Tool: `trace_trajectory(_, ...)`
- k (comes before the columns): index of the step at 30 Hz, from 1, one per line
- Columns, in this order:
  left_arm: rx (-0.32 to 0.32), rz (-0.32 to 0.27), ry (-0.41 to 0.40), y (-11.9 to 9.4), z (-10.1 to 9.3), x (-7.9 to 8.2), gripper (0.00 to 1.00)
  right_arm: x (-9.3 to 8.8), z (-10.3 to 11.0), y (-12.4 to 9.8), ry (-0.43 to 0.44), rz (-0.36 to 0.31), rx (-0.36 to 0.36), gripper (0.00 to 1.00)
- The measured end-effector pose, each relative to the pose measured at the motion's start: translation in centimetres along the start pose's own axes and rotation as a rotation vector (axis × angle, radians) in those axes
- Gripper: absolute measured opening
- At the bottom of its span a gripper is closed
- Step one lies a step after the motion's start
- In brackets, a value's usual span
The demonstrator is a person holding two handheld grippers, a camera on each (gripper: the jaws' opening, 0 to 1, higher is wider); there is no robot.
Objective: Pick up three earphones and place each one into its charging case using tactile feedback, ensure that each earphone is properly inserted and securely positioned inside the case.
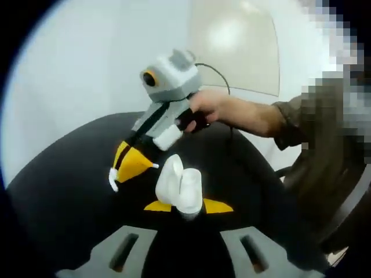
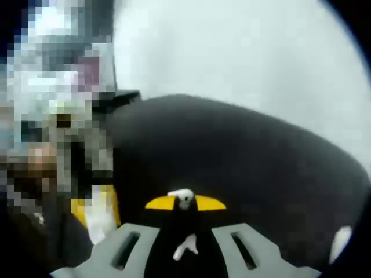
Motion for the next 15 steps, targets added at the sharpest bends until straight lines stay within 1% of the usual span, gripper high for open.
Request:
trace_trajectory(2,0.000,-0.002,-0.010,0.1,0.0,0.0,0.14,0.6,0.3,-0.9,-0.015,-0.023,0.000,0.13)
trace_trajectory(4,0.001,-0.003,-0.023,0.2,0.0,0.0,0.14,1.7,0.9,-2.1,-0.114,-0.090,-0.015,0.13)
trace_trajectory(6,0.002,-0.003,-0.027,0.2,0.1,0.0,0.14,2.8,2.5,-3.6,-0.238,-0.153,0.000,0.13)
trace_trajectory(7,0.003,-0.002,-0.027,0.2,0.0,0.0,0.14,3.4,3.9,-4.5,-0.294,-0.196,0.030,0.13)
trace_trajectory(8,0.004,-0.002,-0.029,0.2,0.1,0.0,0.14,3.6,4.9,-5.1,-0.297,-0.210,0.039,0.13)
trace_trajectory(9,0.003,-0.002,-0.032,0.2,0.1,0.0,0.14,3.6,5.7,-5.6,-0.315,-0.204,0.046,0.13)
trace_trajectory(11,0.005,0.000,-0.032,0.2,0.1,0.0,0.14,3.7,7.0,-6.2,-0.389,-0.212,0.039,0.13)
trace_trajectory(13,0.008,0.002,-0.032,0.1,0.1,0.0,0.14,3.4,7.8,-6.2,-0.442,-0.199,0.019,0.13)
trace_trajectory(15,0.012,0.003,-0.039,0.1,0.2,0.0,0.14,2.9,8.7,-6.0,-0.503,-0.170,0.004,0.13)
Point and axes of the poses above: the point that each gripper's makers call its tool centre point, and the gripper's own axes: y roughly forward along the fingers, z roughly to its left, x roughly out of its top, the point moved 9 cm from there along -y, roughly backward along the fingers, and after that the axes turned 6 degrees about -z, right-handed, at the moved point
